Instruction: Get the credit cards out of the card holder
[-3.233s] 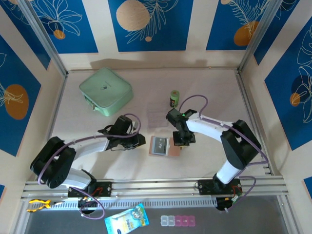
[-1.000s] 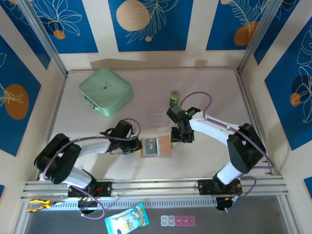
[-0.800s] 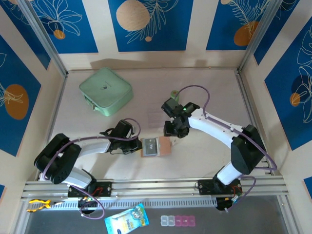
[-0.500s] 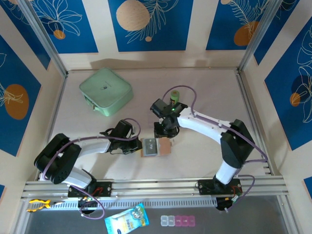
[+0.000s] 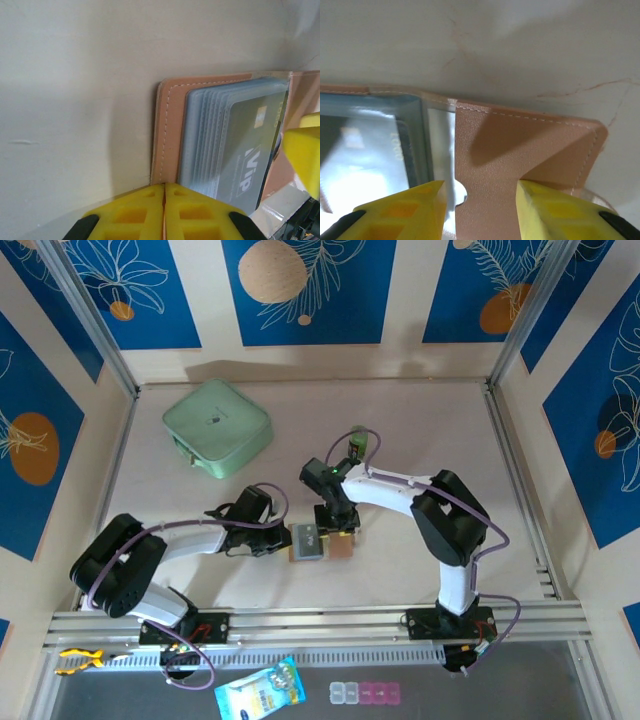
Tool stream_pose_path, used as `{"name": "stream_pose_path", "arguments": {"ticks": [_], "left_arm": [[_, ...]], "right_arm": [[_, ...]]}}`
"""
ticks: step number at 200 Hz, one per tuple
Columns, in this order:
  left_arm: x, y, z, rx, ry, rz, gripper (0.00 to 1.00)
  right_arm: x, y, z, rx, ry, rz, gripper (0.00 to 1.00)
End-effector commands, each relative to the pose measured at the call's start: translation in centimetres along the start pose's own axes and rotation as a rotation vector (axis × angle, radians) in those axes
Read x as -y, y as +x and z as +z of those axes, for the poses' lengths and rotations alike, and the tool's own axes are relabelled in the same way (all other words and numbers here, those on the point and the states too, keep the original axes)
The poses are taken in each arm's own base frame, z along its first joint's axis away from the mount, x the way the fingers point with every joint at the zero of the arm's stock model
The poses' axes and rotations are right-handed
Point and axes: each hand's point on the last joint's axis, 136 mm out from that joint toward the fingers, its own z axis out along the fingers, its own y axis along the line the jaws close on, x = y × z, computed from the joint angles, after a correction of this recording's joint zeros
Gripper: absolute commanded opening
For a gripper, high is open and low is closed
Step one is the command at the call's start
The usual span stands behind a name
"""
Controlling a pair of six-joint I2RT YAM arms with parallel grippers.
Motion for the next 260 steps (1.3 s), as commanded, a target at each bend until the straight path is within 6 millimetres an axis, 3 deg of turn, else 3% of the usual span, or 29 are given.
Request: {"name": "stream_pose_path", "arguments": {"ticks": [1,33,62,137,185,224,260], "left_arm": [[-2.4,1.0,0.1,-0.02,-0.096,-0.017,0.08],[-2.4,0.9,0.0,-0.02,-0.096,-0.016,0.08],[-2.4,1.0,0.0,-0.019,-0.095,-0.019,0.08],[-0.7,0.2,-1.8,0.009,-0.086,0.013,0.09],[1.5,-0.3,-3.2,0.014,-0.044,0.052,0.11],[3.7,-0.4,-3.3,-0.015,0.031,0.084,0.11],[6.3,-0.6,-3.3,-0.028,0.097,0.139,0.11]], "right_arm": [[1.0,0.9,1.5,-0.04,0.067,0.002,0.43],[1.9,1.7,3.5,-0.079,0.108,0.011,0.44],[2.2,2.0,4.1,-0.089,0.114,0.017,0.44],[1.2,1.3,-1.7,0.032,0.004,0.027,0.44],[-0.2,1.5,-2.9,0.051,-0.221,0.057,0.43],[-2.2,0.9,-4.2,0.069,-0.456,0.057,0.39],[-3.3,0.5,-4.2,0.065,-0.575,0.059,0.35]]}}
